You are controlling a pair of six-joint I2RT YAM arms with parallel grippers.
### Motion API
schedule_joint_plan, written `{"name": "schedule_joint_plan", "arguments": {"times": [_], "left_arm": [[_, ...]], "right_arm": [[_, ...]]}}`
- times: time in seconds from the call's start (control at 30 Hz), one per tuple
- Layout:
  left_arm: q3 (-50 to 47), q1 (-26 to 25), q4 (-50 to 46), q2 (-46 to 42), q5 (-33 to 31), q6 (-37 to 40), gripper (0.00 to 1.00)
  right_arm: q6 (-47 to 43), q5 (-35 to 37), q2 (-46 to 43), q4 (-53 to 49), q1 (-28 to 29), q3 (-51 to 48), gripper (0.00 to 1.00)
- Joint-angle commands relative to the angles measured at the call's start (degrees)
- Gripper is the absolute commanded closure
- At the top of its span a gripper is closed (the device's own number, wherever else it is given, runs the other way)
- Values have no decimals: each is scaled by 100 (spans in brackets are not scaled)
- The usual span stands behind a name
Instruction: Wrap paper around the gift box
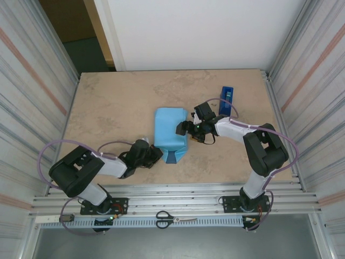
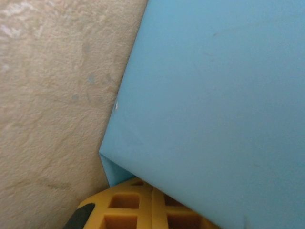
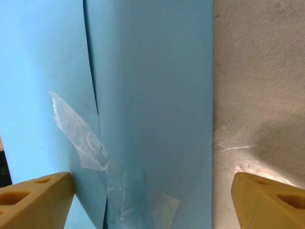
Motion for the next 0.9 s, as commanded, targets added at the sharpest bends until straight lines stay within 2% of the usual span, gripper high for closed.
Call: {"name": "schedule_joint_plan", "arguments": {"times": [0.0,0.23,0.37,0.57,0.7,0.77,0.87], "left_arm": [[17,-47,337,134,-311,-156,100],[-7,-109,887,478,-413,-326,100],[27,-161,863,482,-442,-338,100],[110,-236,127,252,-482,-354,100],[253,-267,-872,-60,-547,-292,100],[264,-278,-1059,-138,-583,-236,100],[141,-295,-859,-140,-570,-240,100]], "right_arm": [[39,76,60,-404,78,-214,15],[53,65,44,-390,87,-253,15],[59,84,24,-390,86,-286,15],[80,116,-10,-401,86,-308,15],[81,157,-34,-421,83,-298,15],[77,181,-29,-446,81,-289,15],[75,209,-27,-481,81,-289,15]]}}
